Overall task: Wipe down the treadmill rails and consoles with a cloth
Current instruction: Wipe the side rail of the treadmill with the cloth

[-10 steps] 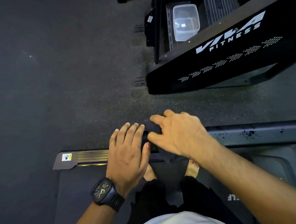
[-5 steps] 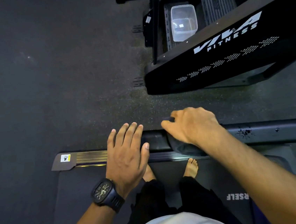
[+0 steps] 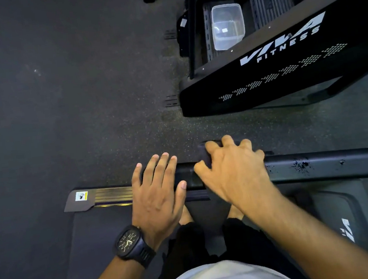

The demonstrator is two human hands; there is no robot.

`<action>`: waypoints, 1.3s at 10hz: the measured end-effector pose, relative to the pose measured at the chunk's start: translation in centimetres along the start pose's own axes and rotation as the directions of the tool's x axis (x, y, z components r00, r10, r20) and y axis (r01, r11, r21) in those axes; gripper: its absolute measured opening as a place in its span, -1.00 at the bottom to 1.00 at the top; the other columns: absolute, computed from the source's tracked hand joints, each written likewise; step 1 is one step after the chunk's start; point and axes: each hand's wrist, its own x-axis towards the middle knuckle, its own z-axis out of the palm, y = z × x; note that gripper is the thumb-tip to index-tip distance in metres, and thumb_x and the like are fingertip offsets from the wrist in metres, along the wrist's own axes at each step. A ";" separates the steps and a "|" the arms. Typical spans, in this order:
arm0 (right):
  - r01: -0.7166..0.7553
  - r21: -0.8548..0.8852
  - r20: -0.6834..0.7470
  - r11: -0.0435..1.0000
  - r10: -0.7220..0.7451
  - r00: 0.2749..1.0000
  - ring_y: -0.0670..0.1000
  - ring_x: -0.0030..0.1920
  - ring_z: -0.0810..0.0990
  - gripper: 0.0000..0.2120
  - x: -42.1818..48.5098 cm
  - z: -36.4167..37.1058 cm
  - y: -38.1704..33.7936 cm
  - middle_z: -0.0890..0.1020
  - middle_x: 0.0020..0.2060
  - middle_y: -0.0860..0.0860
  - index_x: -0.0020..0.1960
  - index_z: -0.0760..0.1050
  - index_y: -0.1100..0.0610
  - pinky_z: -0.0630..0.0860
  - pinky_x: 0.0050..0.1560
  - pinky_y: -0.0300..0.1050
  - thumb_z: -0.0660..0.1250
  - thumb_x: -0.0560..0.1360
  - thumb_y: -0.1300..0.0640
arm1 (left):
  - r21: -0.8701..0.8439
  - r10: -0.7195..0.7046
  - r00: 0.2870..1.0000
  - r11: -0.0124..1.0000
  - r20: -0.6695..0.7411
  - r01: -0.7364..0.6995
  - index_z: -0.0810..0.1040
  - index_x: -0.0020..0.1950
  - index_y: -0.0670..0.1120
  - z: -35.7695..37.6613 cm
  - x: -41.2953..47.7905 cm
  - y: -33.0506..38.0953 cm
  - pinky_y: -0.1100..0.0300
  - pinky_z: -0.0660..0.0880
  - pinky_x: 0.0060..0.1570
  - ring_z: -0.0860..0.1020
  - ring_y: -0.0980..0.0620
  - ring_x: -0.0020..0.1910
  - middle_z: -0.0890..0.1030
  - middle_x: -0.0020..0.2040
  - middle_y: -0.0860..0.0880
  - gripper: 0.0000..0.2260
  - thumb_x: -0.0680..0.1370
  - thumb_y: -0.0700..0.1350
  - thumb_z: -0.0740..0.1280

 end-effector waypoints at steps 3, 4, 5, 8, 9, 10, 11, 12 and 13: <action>-0.041 0.082 0.218 0.996 0.022 0.976 0.26 0.22 0.52 -0.44 3.3 -1.5 1.2 0.56 0.25 0.11 0.37 0.47 -0.01 0.48 0.09 0.12 -0.02 0.59 -0.28 | 0.006 0.006 1.000 1.000 0.014 -0.006 0.47 0.43 -0.15 0.0 0.0 0.1 -0.25 0.25 0.41 0.41 -0.13 0.44 0.49 0.42 -0.11 -0.53 0.62 0.06 0.10; -0.022 -0.021 -0.035 1.000 0.021 0.999 0.25 0.24 0.45 -0.46 -1.0 -0.1 0.7 0.47 0.29 0.08 0.42 0.36 -0.01 0.41 0.19 0.22 0.00 0.59 -0.27 | 0.030 0.007 1.000 1.000 0.007 -0.007 0.47 0.43 -0.15 -0.1 0.0 0.2 -0.27 0.27 0.39 0.42 -0.15 0.43 0.49 0.42 -0.11 -0.52 0.62 0.06 0.10; 0.133 0.003 -0.071 0.991 -0.132 0.989 0.23 0.26 0.43 -0.47 -1.3 0.5 -0.3 0.45 0.34 0.03 0.46 0.32 -0.09 0.38 0.21 0.22 0.04 0.57 -0.27 | 0.064 0.042 0.999 0.997 0.032 -0.044 0.46 0.44 -0.15 -0.1 0.1 0.3 -0.28 0.25 0.39 0.41 -0.14 0.43 0.47 0.43 -0.11 -0.51 0.62 0.07 0.10; -0.030 -0.004 -0.033 1.000 0.030 0.999 0.25 0.23 0.44 -0.48 -0.9 -0.3 1.9 0.46 0.26 0.07 0.39 0.37 0.00 0.42 0.16 0.23 -0.01 0.59 -0.26 | 0.089 0.047 0.996 0.995 0.078 -0.054 0.43 0.47 -0.13 -0.2 0.6 1.3 -0.26 0.22 0.42 0.40 -0.13 0.44 0.46 0.44 -0.10 -0.49 0.63 0.11 0.06; 0.159 0.010 -0.027 0.987 -0.158 0.987 0.23 0.31 0.39 -0.44 -1.1 0.3 0.7 0.37 0.41 0.04 0.53 0.22 -0.09 0.37 0.26 0.26 0.02 0.59 -0.28 | 0.097 0.052 0.996 0.994 0.079 -0.059 0.45 0.46 -0.14 -0.1 0.6 1.4 -0.28 0.24 0.40 0.41 -0.14 0.43 0.47 0.44 -0.10 -0.50 0.62 0.08 0.08; 0.143 0.094 0.098 0.985 -0.152 0.983 0.24 0.27 0.49 -0.46 2.0 -0.8 1.2 0.49 0.35 0.03 0.46 0.35 -0.13 0.47 0.17 0.16 0.03 0.57 -0.31 | 0.089 0.044 0.996 0.995 0.075 -0.050 0.45 0.45 -0.15 -0.1 0.6 1.4 -0.27 0.23 0.42 0.41 -0.14 0.42 0.47 0.43 -0.11 -0.51 0.62 0.08 0.09; -0.054 0.091 0.252 0.994 0.030 0.967 0.29 0.25 0.52 -0.42 3.3 -1.5 3.1 0.55 0.28 0.12 0.41 0.44 -0.04 0.51 0.17 0.18 -0.01 0.57 -0.31 | 0.081 0.036 0.996 0.996 0.079 -0.043 0.44 0.45 -0.14 -0.2 0.5 1.5 -0.25 0.21 0.43 0.40 -0.13 0.43 0.47 0.43 -0.10 -0.51 0.63 0.09 0.08; -0.029 -0.005 -0.017 1.000 0.028 0.999 0.27 0.17 0.49 -0.46 0.0 -0.5 2.9 0.51 0.22 0.11 0.37 0.43 0.03 0.47 0.08 0.19 0.00 0.59 -0.26 | 0.082 0.025 0.996 0.996 0.084 -0.032 0.44 0.45 -0.14 -0.2 0.6 1.8 -0.26 0.22 0.42 0.40 -0.13 0.43 0.47 0.43 -0.09 -0.51 0.63 0.09 0.07; 0.148 0.011 -0.055 0.989 -0.147 0.988 0.24 0.25 0.44 -0.45 -1.3 0.2 1.4 0.43 0.34 0.06 0.49 0.30 -0.07 0.42 0.18 0.22 0.03 0.58 -0.28 | 0.086 0.022 0.996 0.996 0.086 -0.030 0.44 0.46 -0.14 -0.1 0.6 1.9 -0.26 0.21 0.43 0.40 -0.13 0.43 0.47 0.43 -0.10 -0.51 0.63 0.08 0.07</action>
